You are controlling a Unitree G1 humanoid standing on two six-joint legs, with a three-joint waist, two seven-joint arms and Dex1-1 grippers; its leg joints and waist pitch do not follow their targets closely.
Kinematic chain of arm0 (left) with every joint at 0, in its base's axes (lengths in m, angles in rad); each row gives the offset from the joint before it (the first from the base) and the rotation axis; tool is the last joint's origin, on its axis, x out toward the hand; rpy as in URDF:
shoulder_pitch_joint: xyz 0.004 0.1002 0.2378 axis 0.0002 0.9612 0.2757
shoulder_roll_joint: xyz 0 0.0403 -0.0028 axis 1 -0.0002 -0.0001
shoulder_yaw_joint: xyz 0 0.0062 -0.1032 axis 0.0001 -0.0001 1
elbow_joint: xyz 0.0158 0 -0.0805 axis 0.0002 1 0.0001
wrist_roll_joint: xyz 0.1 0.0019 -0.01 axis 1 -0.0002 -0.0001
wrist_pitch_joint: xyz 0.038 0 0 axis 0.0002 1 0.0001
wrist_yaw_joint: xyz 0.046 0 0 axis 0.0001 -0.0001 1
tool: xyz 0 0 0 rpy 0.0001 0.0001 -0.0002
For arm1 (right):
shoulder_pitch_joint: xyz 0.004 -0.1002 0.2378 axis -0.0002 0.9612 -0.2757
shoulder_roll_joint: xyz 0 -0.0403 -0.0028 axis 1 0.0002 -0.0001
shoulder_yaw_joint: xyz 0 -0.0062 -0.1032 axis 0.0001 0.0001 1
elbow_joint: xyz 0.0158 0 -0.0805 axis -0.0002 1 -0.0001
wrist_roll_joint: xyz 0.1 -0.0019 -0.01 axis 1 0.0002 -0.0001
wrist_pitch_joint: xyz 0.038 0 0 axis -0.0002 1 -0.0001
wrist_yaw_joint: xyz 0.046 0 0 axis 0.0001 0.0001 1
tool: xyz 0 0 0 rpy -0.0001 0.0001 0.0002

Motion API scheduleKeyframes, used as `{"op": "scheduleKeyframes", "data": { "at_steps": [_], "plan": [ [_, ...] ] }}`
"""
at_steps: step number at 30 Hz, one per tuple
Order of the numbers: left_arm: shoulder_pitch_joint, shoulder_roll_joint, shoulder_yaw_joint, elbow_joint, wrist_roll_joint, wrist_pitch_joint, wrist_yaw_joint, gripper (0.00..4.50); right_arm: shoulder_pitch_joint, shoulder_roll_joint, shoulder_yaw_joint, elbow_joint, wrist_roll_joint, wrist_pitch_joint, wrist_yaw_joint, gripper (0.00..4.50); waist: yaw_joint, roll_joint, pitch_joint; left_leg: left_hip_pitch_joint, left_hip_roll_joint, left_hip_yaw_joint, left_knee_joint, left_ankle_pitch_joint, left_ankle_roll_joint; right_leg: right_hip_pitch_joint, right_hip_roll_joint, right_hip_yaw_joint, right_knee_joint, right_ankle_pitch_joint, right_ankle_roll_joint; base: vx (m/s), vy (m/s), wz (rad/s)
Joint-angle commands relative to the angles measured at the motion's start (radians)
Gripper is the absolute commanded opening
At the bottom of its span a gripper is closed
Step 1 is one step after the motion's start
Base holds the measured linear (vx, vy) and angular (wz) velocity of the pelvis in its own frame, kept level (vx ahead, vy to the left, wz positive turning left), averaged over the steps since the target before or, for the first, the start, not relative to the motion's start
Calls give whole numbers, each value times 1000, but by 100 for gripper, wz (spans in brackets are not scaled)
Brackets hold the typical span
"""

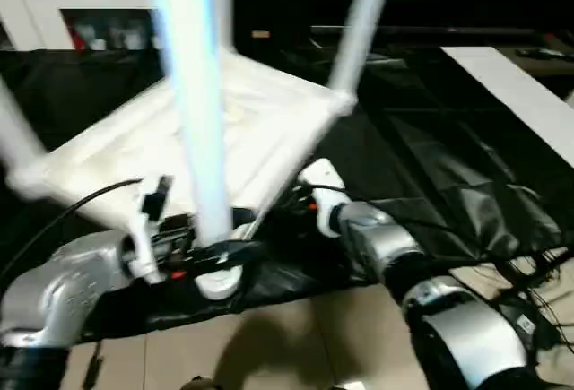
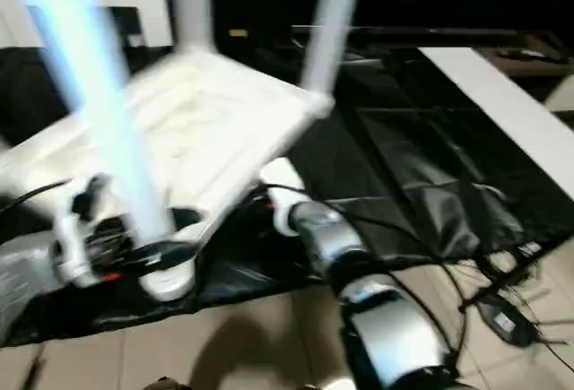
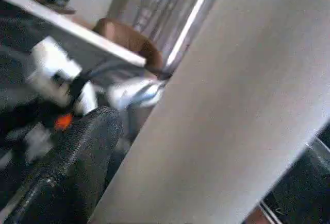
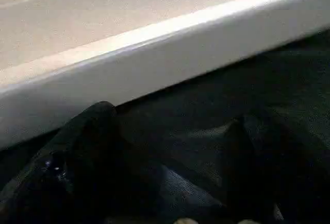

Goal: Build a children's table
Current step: Rotate table base

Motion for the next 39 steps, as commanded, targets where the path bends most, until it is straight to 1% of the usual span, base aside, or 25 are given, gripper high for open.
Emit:
{"op": "scheduleKeyframes", "data": {
  "at_steps": [1, 3, 4, 5, 7, 9, 10, 12, 13, 14, 16, 19, 21, 22, 25, 27, 28, 30, 31, 32, 33, 34, 36, 37, 39],
  "plan": [
    [-32, -45, -76, -20, 8, 3, 9, 447, -24, 61, 13, 33, 2, -25, 29, 450, 12, 31, -63, 14, 28, -19, -79, -253, -68, 47, -70, 53, -63, -126, -207, 0, 0, 0],
    [-59, -78, -103, -5, 32, -8, 25, 447, -33, 70, 5, 59, -4, -43, 23, 450, 11, 30, -62, 16, 29, -18, -78, -255, -65, 46, -70, 53, -64, -125, -212, 0, 0, 0],
    [-99, -126, -132, 42, 81, -57, 51, 447, -37, 72, -3, 75, -11, -60, 3, 450, 11, 31, -60, 18, 29, -17, -79, -266, -64, 43, -69, 54, -70, -143, -210, 0, 0, 0],
    [-106, -133, -135, 52, 90, -67, 58, 447, -38, 72, -5, 78, -12, -64, 0, 450, 14, 38, -59, 21, 29, -18, -78, -278, -68, 41, -70, 54, -71, -155, -208, 0, 0, 0],
    [-128, -158, -147, 99, 133, -135, 71, 447, -40, 64, -17, 85, -10, -78, -14, 450, 15, 35, -60, 18, 30, -21, -80, -302, -75, 45, -71, 53, -73, -186, -194, 0, 0, 0],
    [-154, -187, -148, 153, 177, -201, 106, 447, -37, 50, -29, 85, -4, -87, -21, 450, 17, 32, -62, 19, 30, -21, -79, -298, -69, 46, -72, 54, -72, -178, -194, 0, 0, 0],
    [-156, -188, -148, 157, 180, -206, 108, 447, -37, 48, -29, 85, -4, -88, -22, 450, 17, 32, -62, 19, 30, -21, -79, -297, -65, 45, -71, 54, -75, -179, -192, 0, 0, 0],
    [-188, -216, -151, 230, 255, -301, 165, 447, -36, 23, -39, 97, -10, -118, -43, 450, 22, 33, -64, 22, 30, -19, -77, -286, -62, 43, -71, 54, -72, -159, -193, 0, 0, 0],
    [-195, -216, -144, 251, 271, -322, 178, 447, -30, 5, -50, 97, -7, -128, -51, 450, 23, 32, -64, 19, 30, -21, -78, -279, -58, 44, -72, 53, -73, -154, -193, 0, 0, 0],
    [-201, -216, -139, 272, 285, -346, 184, 447, -26, -10, -60, 97, -5, -135, -55, 450, 23, 40, -67, 20, 30, -20, -76, -270, -61, 45, -70, 52, -70, -124, -196, 0, 0, 0],
    [-208, -203, -127, 308, 306, -385, 184, 447, -10, -50, -86, 92, 8, -151, -56, 450, 26, 35, -70, 16, 28, -18, -71, -227, -44, 50, -70, 52, -61, -61, -216, 0, 0, 0],
    [-207, -187, -115, 323, 315, -409, 185, 447, 6, -83, -101, 83, 15, -158, -48, 450, 33, 35, -70, 16, 28, -15, -68, -204, -29, 52, -70, 50, -58, -28, -228, 0, 0, 0],
    [-199, -167, -106, 327, 321, -425, 176, 447, 23, -113, -108, 71, 20, -163, -28, 450, 35, 35, -68, 17, 28, -15, -68, -219, -26, 51, -68, 50, -61, -52, -226, 0, 0, 0],
    [-191, -152, -103, 324, 322, -427, 165, 447, 36, -133, -110, 62, 21, -167, -12, 450, 35, 33, -67, 14, 28, -16, -70, -229, -27, 52, -69, 50, -62, -74, -223, 0, 0, 0],
    [-170, -94, -105, 359, 372, -444, 173, 447, 89, -199, -97, 12, 14, -185, 79, 450, 36, 32, -65, 14, 30, -16, -70, -253, -25, 52, -70, 50, -67, -132, -212, 0, 0, 0],
    [-166, -78, -108, 375, 397, -457, 189, 447, 105, -215, -96, -11, 18, -187, 115, 450, 36, 32, -63, 15, 30, -17, -71, -263, -22, 50, -69, 50, -70, -158, -206, 0, 0, 0],
    [-149, -57, -112, 369, 402, -449, 181, 447, 131, -234, -94, -61, 30, -185, 175, 450, 37, 35, -63, 15, 31, -18, -71, -272, -23, 49, -70, 49, -72, -179, -203, 0, 0, 0],
    [-136, -42, -119, 360, 412, -457, 175, 447, 151, -246, -90, -103, 41, -181, 221, 450, 38, 31, -63, 13, 33, -19, -72, -269, -16, 51, -70, 49, -72, -180, -198, 0, 0, 0],
    [-111, -19, -133, 335, 420, -449, 161, 447, 184, -264, -77, -177, 56, -171, 287, 450, 40, 32, -65, 16, 35, -18, -70, -256, -10, 48, -70, 49, -70, -159, -205, 0, 0, 0],
    [-95, -3, -142, 319, 427, -442, 155, 447, 204, -274, -71, -228, 69, -156, 326, 450, 41, 32, -65, 12, 35, -18, -69, -244, -3, 50, -68, 48, -67, -133, -209, 0, 0, 0],
    [-92, 0, -144, 316, 428, -441, 153, 447, 209, -277, -69, -239, 71, -153, 334, 450, 44, 32, -65, 13, 35, -18, -69, -245, 1, 49, -66, 48, -68, -131, -209, 0, 0, 0],
    [-73, 19, -154, 296, 443, -437, 153, 447, 238, -292, -61, -316, 96, -125, 388, 450, 45, 33, -65, 15, 35, -17, -69, -244, 5, 48, -64, 47, -67, -128, -213, 0, 0, 0],
    [-57, 37, -159, 275, 446, -417, 149, 447, 261, -306, -52, -376, 111, -104, 424, 450, 48, 34, -63, 15, 36, -17, -70, -250, 7, 46, -66, 48, -68, -132, -215, 0, 0, 0],
    [-38, 61, -164, 240, 445, -378, 144, 447, 279, -321, -42, -425, 122, -88, 454, 450, 50, 35, -61, 17, 36, -18, -73, -274, 0, 43, -66, 48, -71, -168, -214, 0, 0, 0],
    [-26, 74, -166, 221, 449, -357, 148, 412, 290, -330, -38, -452, 125, -78, 472, 450, 51, 34, -58, 18, 36, -19, -75, -300, -7, 42, -69, 49, -77, -218, -205, 0, 0, 0]
  ]
}}
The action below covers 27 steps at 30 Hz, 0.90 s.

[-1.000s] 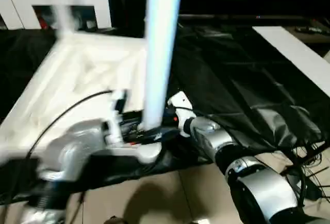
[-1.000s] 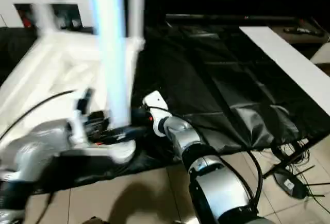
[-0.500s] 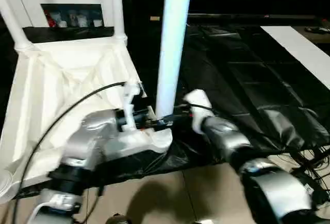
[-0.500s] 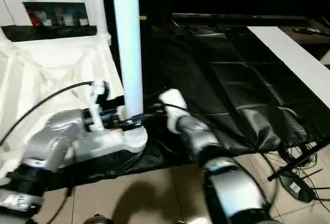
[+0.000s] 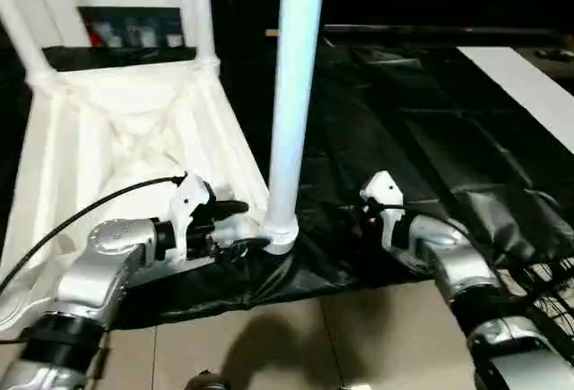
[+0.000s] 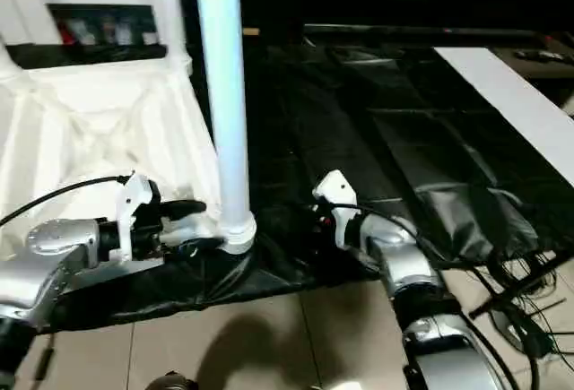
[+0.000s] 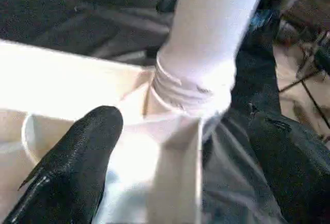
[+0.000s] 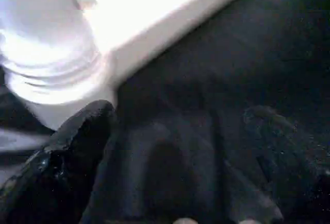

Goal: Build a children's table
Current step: Rotate table base

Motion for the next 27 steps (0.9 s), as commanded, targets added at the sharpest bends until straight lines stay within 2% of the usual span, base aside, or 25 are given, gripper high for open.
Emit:
{"op": "scheduleKeyframes", "data": {
  "at_steps": [1, 3, 9, 14, 15, 23, 27],
  "plan": [
    [17, 15, -16, -36, 19, 37, 1, 412, 19, -25, 4, -52, 14, 36, 36, 450, 3, 22, -63, 20, 34, -19, -77, -309, -11, 38, -69, 51, -80, -247, -199, 0, 0, 0],
    [37, 28, -8, -50, 24, 21, 2, 400, 42, -39, 9, -107, 31, 80, 82, 450, 8, 19, -61, 19, 35, -21, -79, -314, -13, 39, -69, 52, -85, -266, -186, 0, 0, 0],
    [49, 72, -23, -53, 60, 8, 0, 354, 86, -57, 34, -226, 58, 168, 117, 450, 16, 20, -64, 20, 34, -23, -80, -301, -15, 38, -68, 52, -83, -253, -171, 0, 0, 0],
    [50, 85, -20, -60, 58, 21, -12, 312, 89, -56, 38, -240, 58, 180, 116, 450, 16, 21, -63, 21, 33, -23, -80, -311, -24, 36, -71, 52, -85, -275, -171, 0, 0, 0],
    [49, 97, -26, -67, 70, 40, -9, 292, 89, -56, 38, -249, 53, 189, 118, 450, 15, 21, -63, 21, 33, -23, -80, -311, -26, 36, -70, 52, -84, -269, -173, 0, 0, 0],
    [44, 112, -46, -75, 78, 101, -5, 232, 90, -58, 53, -279, 54, 228, 110, 450, 15, 20, -64, 20, 32, -23, -80, -294, -26, 38, -70, 52, -81, -254, -174, 0, 0, 0],
    [45, 111, -50, -84, 80, 126, -2, 181, 83, -55, 56, -274, 51, 229, 108, 450, 15, 20, -64, 20, 32, -23, -78, -292, -26, 37, -71, 52, -82, -254, -175, 0, 0, 0]
  ]
}}
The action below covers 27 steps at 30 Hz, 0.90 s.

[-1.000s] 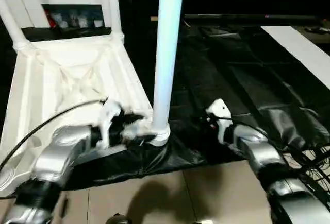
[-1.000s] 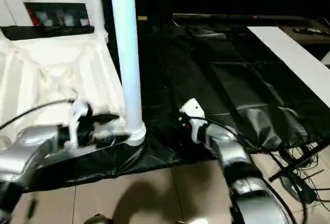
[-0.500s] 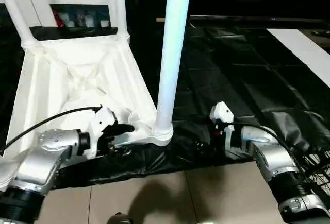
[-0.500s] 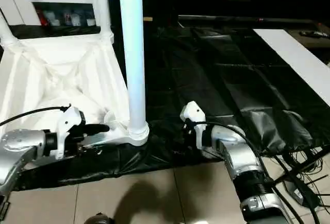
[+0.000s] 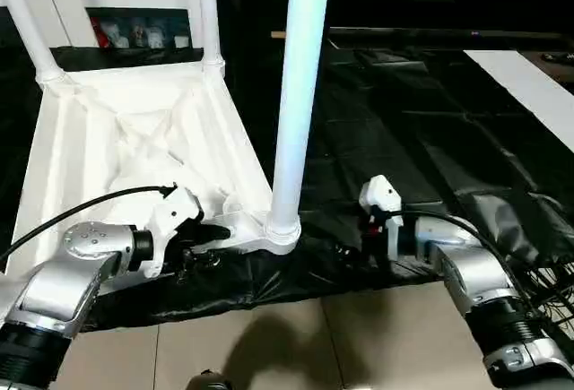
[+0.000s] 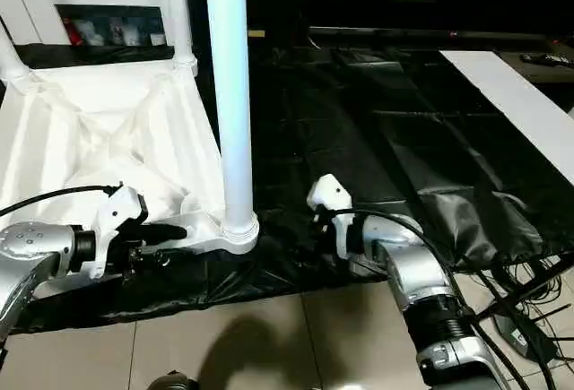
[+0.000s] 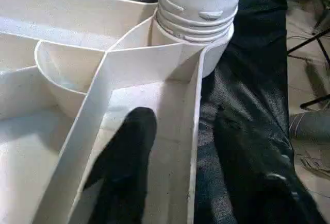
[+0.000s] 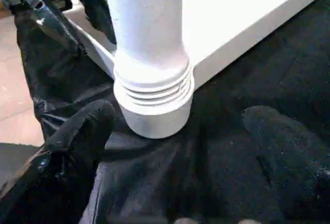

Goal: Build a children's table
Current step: Rotate table base, then rotate leg to tighten

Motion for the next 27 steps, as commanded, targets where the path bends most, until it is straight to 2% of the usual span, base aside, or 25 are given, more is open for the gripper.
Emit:
{"op": "scheduleKeyframes", "data": {
  "at_steps": [1, 4, 7, 15, 18, 23, 24, 27],
  "plan": [
    [11, 7, -29, 4, 23, 40, 6, 181, -5, -9, 2, -6, -4, 12, -2, 450, -1, 19, -63, 19, 31, -22, -78, -292, -26, 37, -70, 51, -82, -253, -176, 0, 0, 0],
    [10, 13, -41, 0, 37, 56, 7, 163, -14, -4, 7, 1, -10, 11, -5, 450, -2, 17, -63, 18, 31, -23, -78, -285, -23, 38, -70, 51, -81, -253, -173, 0, 0, 0],
    [5, 23, -51, 3, 44, 63, 4, 126, -30, 3, 13, 14, -13, 11, -10, 450, -2, 19, -64, 19, 31, -22, -77, -280, -22, 37, -70, 51, -81, -248, -174, 0, 0, 0],
    [-7, 25, -60, 18, 50, 64, -9, 68, -79, 26, 27, 70, -28, -14, -14, 450, -4, 23, -65, 19, 30, -22, -76, -281, -26, 37, -70, 51, -80, -247, -179, 0, 0, 0],
    [-12, 27, -63, 21, 41, 64, -28, 38, -107, 37, 46, 97, -33, -21, 12, 450, -5, 24, -67, 20, 30, -22, -76, -278, -28, 37, -69, 50, -78, -229, -186, 0, 0, 0],
    [-18, 31, -78, 23, 35, 50, -62, 5, -144, 54, 75, 141, -49, -42, 45, 450, -4, 21, -68, 19, 31, -21, -75, -266, -25, 38, -71, 51, -75, -212, -191, 0, 0, 0],
    [-21, 29, -87, 27, 39, 32, -76, 5, -176, 66, 110, 189, -92, -84, 38, 450, -4, 17, -69, 17, 31, -21, -75, -258, -23, 39, -70, 50, -73, -202, -194, 0, 0, 0],
    [-29, 21, -94, 35, 42, 16, -82, 5, -205, 80, 137, 239, -133, -125, 13, 450, -6, 19, -68, 19, 30, -19, -74, -251, -30, 36, -71, 50, -72, -205, -199, 0, 0, 0]
  ]
}}
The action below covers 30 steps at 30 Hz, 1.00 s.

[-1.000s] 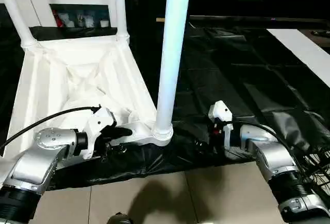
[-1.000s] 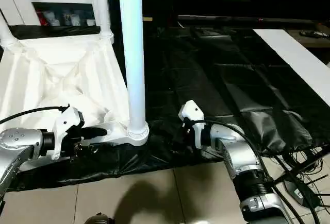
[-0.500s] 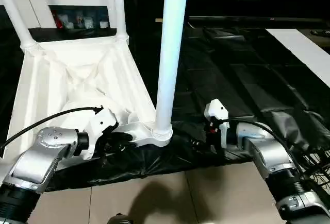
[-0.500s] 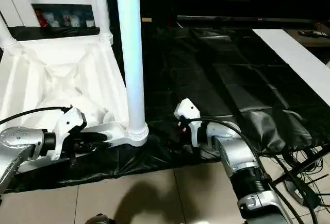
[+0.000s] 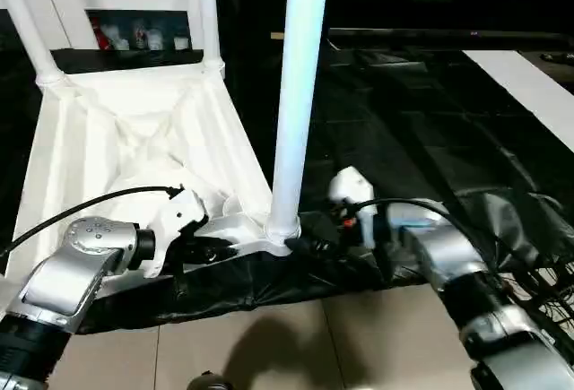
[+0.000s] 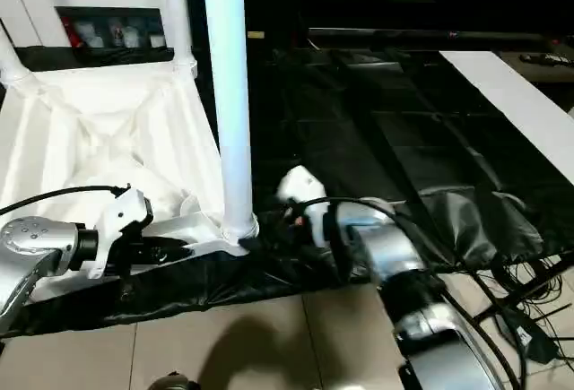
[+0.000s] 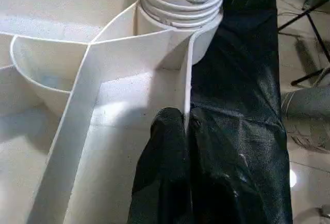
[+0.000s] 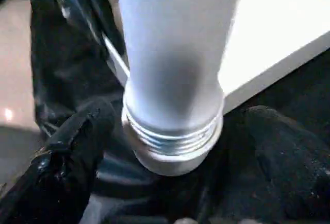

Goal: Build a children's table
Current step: Rotate leg to tighten

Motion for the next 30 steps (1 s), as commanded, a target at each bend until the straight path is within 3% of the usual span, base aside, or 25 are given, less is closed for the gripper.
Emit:
{"op": "scheduleKeyframes", "data": {
  "at_steps": [1, 8, 9, 13, 21, 30],
  "plan": [
    [1, -17, -42, 31, 13, 10, -18, 5, -39, 14, 18, 52, -34, -43, -21, 450, -4, 14, -64, 19, 31, -19, -74, -253, -30, 37, -72, 51, -71, -206, -200, 0, 0, 0],
    [-42, -49, -55, 90, 28, -21, -20, 0, -79, 57, 9, 122, -18, -62, -6, 407, 2, 12, -61, 21, 32, -20, -77, -272, -30, 37, -73, 52, -74, -233, -187, 0, 0, 0],
    [-49, -52, -57, 101, 29, -29, -22, 0, -83, 63, 7, 134, -12, -67, 4, 381, 1, 11, -61, 21, 32, -21, -78, -285, -32, 37, -74, 52, -76, -258, -181, 0, 0, 0],
    [-58, -58, -59, 125, 33, -43, -30, 0, -92, 71, 3, 168, -13, -89, 17, 357, 1, 14, -57, 26, 34, -25, -81, -337, -42, 33, -78, 54, -86, -354, -161, 0, 0, 0],
    [-69, -65, -60, 163, 43, -66, -51, 0, -104, 86, -23, 203, 9, -95, 28, 296, 2, 21, -62, 24, 34, -23, -79, -310, -37, 36, -76, 53, -78, -278, -184, 0, 0, 0],
    [-92, -101, -62, 196, 39, -60, -49, 0, -85, 112, -54, 216, 36, -72, 31, 274, 3, 25, -62, 25, 35, -24, -81, -327, -39, 34, -76, 53, -82, -310, -179, 0, 0, 0]
  ]
}}
